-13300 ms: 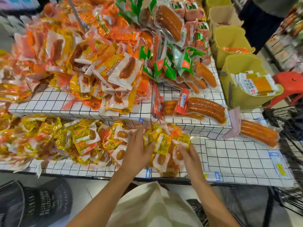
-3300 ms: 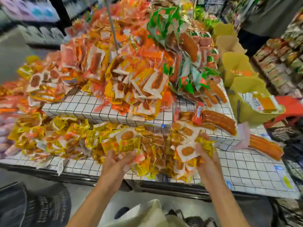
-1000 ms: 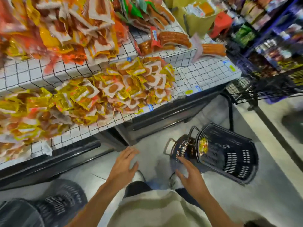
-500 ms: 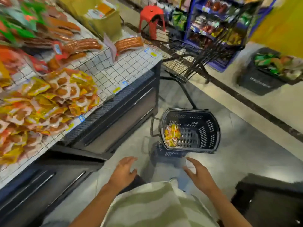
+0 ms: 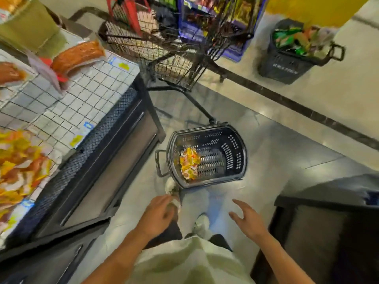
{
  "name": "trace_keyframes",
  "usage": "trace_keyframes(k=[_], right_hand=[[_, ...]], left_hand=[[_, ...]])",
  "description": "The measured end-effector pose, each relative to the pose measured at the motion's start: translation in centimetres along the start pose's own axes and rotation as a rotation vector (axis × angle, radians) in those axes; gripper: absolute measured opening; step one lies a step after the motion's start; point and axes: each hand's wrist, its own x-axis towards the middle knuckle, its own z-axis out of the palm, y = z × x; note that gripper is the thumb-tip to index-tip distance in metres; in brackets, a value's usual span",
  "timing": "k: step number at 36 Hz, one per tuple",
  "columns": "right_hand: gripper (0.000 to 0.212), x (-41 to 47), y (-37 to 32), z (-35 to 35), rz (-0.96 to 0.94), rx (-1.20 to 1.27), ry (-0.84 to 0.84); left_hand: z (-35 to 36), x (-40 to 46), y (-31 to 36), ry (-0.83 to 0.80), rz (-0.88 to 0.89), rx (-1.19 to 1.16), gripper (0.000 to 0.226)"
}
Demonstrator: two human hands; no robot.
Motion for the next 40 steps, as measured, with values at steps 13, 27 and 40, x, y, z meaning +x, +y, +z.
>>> trace_keyframes(k=[13,27,40], right_hand=[[0.055,9.2,-4.9,2.0,0.225,0.015,-0.096],[0.05,30.4,-2.9,7.8,0.121,0.024,-0.198],[0.047,53.1,6.9,18.8,0.154,0.108,-0.283]], left_hand=[[-2.1,12.7,-5.9,-0.309,-0.061,0.1,0.054],[3.4,30.8,-10.9,-0.341,-0.075,0.083,0.058],[19.0,47.8,-17.9,-0.322,-0.063,0.055,0.049]])
